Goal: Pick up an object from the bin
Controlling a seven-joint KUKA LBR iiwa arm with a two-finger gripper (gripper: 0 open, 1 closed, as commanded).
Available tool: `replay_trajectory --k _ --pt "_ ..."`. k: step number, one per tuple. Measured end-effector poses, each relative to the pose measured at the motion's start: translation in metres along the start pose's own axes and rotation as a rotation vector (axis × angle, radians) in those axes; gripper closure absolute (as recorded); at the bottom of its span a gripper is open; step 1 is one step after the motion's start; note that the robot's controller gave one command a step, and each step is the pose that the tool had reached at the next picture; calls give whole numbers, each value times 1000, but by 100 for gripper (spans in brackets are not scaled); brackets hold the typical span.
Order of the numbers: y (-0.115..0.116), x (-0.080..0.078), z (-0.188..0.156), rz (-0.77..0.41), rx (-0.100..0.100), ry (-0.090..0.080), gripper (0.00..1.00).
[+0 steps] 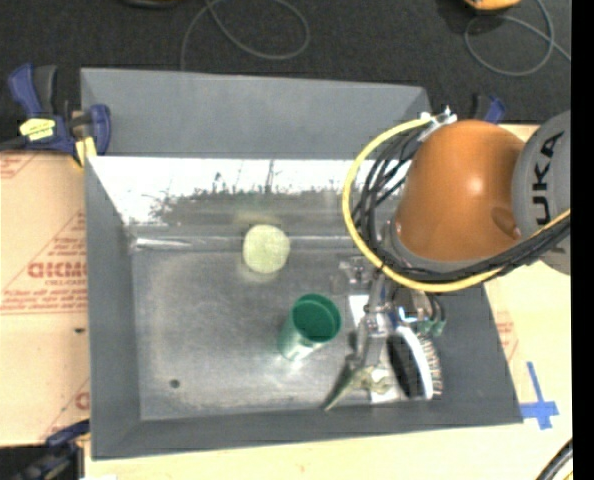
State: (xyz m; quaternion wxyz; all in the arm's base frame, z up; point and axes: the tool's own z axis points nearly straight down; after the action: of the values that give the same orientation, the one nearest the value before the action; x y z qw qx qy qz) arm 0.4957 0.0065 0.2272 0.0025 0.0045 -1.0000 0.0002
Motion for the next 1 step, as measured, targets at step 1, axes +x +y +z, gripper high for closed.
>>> replay_trajectory --k 1 --pt "0 -2 -4 0 0 -8 0"
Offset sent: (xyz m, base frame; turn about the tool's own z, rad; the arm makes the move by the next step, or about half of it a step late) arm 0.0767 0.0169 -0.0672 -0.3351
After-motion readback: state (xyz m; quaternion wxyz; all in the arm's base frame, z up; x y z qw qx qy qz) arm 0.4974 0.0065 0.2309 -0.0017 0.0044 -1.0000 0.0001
